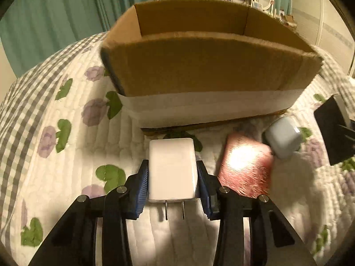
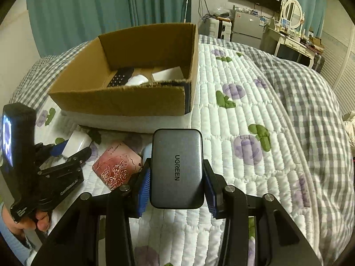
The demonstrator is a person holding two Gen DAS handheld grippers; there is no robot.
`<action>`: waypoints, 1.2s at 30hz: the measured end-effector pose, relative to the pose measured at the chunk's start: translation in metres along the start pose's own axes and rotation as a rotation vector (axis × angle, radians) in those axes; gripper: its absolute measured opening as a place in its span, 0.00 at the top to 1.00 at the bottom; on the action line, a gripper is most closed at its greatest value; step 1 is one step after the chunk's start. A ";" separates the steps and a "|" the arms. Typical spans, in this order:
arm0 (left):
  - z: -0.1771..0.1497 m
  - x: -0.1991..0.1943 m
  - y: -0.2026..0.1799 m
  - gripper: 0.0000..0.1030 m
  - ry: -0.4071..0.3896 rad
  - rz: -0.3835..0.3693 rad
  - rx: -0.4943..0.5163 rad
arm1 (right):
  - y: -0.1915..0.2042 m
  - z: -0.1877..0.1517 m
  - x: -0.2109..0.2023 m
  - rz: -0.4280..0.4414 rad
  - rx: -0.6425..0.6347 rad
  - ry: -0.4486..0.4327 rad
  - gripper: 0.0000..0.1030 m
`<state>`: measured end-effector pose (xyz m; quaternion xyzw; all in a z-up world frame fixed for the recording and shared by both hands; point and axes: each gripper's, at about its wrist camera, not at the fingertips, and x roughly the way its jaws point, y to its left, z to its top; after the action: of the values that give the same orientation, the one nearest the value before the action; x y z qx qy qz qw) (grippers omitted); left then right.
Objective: Organize rigid objects
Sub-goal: 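Grasp the white plug charger with the left tool, then release the plug charger into the box with the left tool while the right tool drops the power bank in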
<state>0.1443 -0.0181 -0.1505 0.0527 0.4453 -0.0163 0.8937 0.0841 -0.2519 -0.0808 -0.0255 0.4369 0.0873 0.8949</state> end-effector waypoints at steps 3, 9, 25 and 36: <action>-0.008 -0.026 -0.002 0.60 -0.031 -0.013 0.006 | 0.001 0.003 -0.015 0.005 -0.005 -0.018 0.60; 0.006 -0.082 -0.002 0.60 -0.112 -0.057 0.023 | 0.008 0.016 -0.048 0.027 -0.027 -0.065 0.60; 0.133 -0.092 0.007 0.60 -0.231 -0.133 -0.045 | 0.024 0.114 -0.080 0.054 -0.111 -0.232 0.60; 0.141 -0.010 0.012 0.54 -0.140 -0.094 -0.087 | 0.023 0.145 -0.026 0.067 -0.124 -0.204 0.60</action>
<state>0.2508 -0.0213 -0.0571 -0.0083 0.3841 -0.0425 0.9223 0.1775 -0.2151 0.0297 -0.0572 0.3380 0.1461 0.9280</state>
